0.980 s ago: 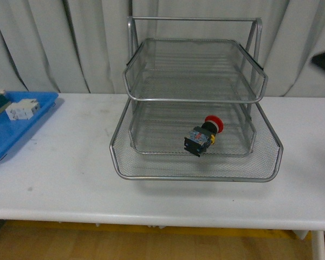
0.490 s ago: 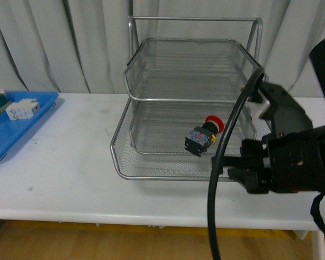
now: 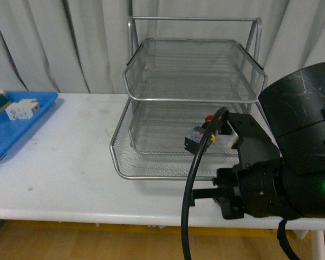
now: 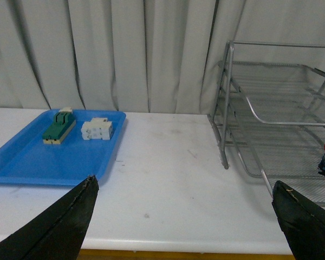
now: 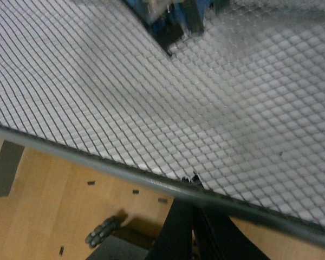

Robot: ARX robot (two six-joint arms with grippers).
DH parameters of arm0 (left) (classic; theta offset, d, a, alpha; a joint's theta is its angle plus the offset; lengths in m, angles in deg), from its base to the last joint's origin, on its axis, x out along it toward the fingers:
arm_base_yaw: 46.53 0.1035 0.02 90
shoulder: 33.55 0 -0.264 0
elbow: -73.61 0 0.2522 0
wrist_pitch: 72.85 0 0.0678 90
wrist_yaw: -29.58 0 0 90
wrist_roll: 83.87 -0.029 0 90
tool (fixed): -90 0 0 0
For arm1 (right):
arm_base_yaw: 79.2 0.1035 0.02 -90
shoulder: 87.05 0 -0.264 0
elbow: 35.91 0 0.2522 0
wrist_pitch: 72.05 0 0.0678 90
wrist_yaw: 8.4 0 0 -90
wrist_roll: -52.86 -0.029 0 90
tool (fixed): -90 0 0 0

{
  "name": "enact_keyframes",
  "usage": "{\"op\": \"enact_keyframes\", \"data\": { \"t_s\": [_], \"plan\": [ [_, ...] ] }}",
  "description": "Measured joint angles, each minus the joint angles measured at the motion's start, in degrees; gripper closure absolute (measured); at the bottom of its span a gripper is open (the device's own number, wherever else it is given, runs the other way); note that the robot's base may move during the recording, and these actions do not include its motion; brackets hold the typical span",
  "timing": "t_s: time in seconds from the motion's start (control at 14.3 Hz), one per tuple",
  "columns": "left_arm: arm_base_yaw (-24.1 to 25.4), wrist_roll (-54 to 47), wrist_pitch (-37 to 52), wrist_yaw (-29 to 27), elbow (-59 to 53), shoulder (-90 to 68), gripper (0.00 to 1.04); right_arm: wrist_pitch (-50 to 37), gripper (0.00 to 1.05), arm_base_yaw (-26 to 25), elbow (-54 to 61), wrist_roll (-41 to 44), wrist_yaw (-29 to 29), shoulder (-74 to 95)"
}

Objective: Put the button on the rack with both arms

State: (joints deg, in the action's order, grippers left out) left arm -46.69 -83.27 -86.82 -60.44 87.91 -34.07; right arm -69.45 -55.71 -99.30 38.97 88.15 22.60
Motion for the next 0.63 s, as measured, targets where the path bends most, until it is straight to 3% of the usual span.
{"op": "enact_keyframes", "data": {
  "t_s": [0.63],
  "plan": [
    [0.0,0.0,0.0,0.0,0.0,0.0,0.07,-1.0,1.03,-4.9,-11.1,4.9,0.2,7.0]
  ]
}}
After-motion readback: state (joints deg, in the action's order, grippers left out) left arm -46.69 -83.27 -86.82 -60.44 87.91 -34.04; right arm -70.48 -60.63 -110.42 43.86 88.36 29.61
